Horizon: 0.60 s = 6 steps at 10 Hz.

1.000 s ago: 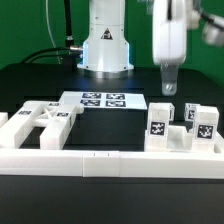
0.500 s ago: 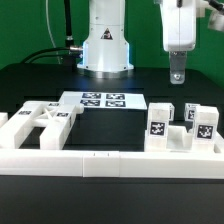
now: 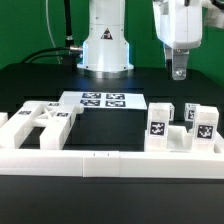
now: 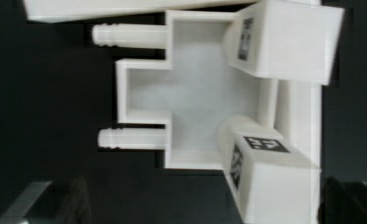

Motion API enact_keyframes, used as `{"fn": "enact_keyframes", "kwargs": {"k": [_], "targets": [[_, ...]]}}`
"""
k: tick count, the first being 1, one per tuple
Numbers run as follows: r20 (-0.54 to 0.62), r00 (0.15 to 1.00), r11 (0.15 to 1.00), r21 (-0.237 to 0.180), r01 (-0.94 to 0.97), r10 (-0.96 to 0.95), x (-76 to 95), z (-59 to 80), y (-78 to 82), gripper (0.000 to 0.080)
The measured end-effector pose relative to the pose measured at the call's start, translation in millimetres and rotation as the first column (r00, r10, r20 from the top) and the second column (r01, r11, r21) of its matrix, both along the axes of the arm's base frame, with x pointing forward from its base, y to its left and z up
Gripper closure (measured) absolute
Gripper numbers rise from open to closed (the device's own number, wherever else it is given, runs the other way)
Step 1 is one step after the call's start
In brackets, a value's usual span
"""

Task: Assemble chair

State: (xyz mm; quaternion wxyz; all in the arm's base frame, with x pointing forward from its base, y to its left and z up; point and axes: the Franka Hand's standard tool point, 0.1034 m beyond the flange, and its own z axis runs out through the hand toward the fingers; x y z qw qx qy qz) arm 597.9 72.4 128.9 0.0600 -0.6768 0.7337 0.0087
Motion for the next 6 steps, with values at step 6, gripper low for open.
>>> {"fn": "enact_keyframes", "kwargs": {"k": [6], "targets": [[0.012,0.857,0.856,-0.065,-0.514,0.515,-2.7,-9.8,-4.8,0.0151]]}}
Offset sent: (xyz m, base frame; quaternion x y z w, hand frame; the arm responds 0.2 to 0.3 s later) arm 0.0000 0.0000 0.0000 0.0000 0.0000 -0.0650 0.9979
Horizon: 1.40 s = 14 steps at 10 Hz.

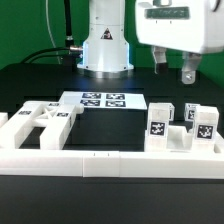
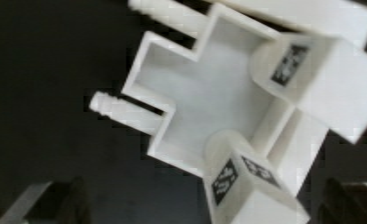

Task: Assemble chair

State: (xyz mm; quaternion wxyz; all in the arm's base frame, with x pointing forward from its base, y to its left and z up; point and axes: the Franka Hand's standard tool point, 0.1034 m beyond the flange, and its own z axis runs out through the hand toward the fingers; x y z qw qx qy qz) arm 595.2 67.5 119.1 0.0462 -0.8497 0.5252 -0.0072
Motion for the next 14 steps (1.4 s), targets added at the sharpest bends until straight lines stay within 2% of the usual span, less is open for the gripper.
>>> {"fn": "enact_keyframes", "kwargs": {"k": [1,5,8,11,12,14], "targets": [[0.005,0.994,0.994,-0.009,-0.110,0.111,0.1,-1.9,-5.3,0.0151],[0.015,0.948,0.948,-0.025,-0.317,0.318,-0.3,-2.5,-5.6,0.0151],[0.003,0.745,0.744,-0.073,-0.665,0.667,3.4,-11.3,-11.3,0.0151],[0.000,0.604,0.602,-0.087,-0.794,0.797,4.3,-12.6,-12.4,0.0151],[0.000,0.597,0.594,-0.092,-0.799,0.803,4.3,-14.5,-12.0,0.0151],[-0.002,0.594,0.591,-0.106,-0.800,0.804,2.7,-27.0,-11.1,0.0151]]}}
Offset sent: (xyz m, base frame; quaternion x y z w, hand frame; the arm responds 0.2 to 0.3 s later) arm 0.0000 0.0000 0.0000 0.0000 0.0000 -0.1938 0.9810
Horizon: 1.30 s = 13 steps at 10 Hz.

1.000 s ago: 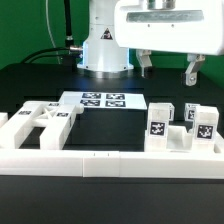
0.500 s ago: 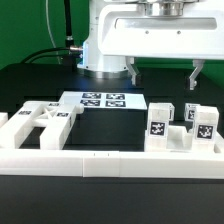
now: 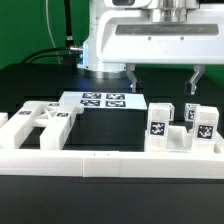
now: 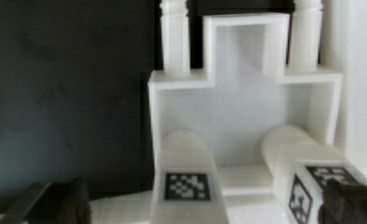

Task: Assemble chair

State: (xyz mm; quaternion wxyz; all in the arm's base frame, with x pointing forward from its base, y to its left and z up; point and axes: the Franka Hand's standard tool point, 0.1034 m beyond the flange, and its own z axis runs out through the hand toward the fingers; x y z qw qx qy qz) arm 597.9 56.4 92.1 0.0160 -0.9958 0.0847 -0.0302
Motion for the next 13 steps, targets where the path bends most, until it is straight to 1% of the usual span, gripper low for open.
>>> {"fn": "enact_keyframes", "kwargs": {"k": [2,3,5,8,10,13], "targets": [[0.001,1.000,1.000,-0.009,0.007,-0.007,-0.6,-9.0,-4.9,0.0151],[-0.001,1.000,1.000,-0.014,0.014,-0.014,-1.0,-13.2,-9.9,0.0151],[0.017,1.000,0.999,-0.031,0.018,-0.018,1.5,-26.2,-18.9,0.0151],[0.020,1.000,0.999,-0.048,0.017,-0.016,0.6,-42.6,-22.3,0.0151],[0.021,1.000,0.998,-0.056,0.013,-0.012,-1.4,-53.2,-21.1,0.0151],[0.020,1.000,0.998,-0.056,0.014,-0.013,-1.5,-53.2,-21.8,0.0151]]}}
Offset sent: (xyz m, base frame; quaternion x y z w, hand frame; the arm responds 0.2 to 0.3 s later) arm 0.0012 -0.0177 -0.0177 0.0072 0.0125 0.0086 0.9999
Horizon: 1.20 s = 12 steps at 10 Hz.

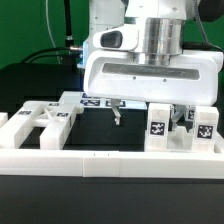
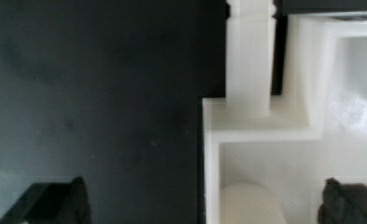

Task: Assemble chair

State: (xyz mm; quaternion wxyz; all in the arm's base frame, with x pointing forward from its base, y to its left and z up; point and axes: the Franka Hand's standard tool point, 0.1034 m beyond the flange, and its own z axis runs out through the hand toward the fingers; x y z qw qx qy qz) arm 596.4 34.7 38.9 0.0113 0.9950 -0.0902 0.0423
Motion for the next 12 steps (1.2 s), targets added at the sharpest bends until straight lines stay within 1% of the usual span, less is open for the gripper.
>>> {"fn": "enact_keyframes", "kwargs": {"k": [1,2,3,6,8,9,10,11,12], "targets": [[0.002,1.000,1.000,-0.001,-0.002,0.002,-0.3,-0.8,-0.5,0.0151],[0.017,1.000,1.000,-0.010,-0.001,0.001,-1.9,-7.1,-2.3,0.0151],[0.023,1.000,1.000,-0.016,-0.002,0.003,-3.7,-15.6,0.4,0.0151],[0.026,1.000,1.000,-0.030,-0.006,0.007,-5.2,-30.4,-1.6,0.0151],[0.025,1.000,0.999,-0.032,-0.006,0.007,-6.0,-32.5,-2.3,0.0151],[0.025,1.000,0.999,-0.033,-0.006,0.007,-6.0,-32.5,-2.4,0.0258],[0.025,1.000,0.999,-0.033,-0.006,0.007,-6.0,-32.5,-2.4,0.0258],[0.025,1.000,0.999,-0.033,-0.006,0.007,-6.1,-32.5,-2.4,0.0441],[0.025,1.000,0.999,-0.033,-0.006,0.007,-6.1,-32.5,-2.4,0.0601]]}}
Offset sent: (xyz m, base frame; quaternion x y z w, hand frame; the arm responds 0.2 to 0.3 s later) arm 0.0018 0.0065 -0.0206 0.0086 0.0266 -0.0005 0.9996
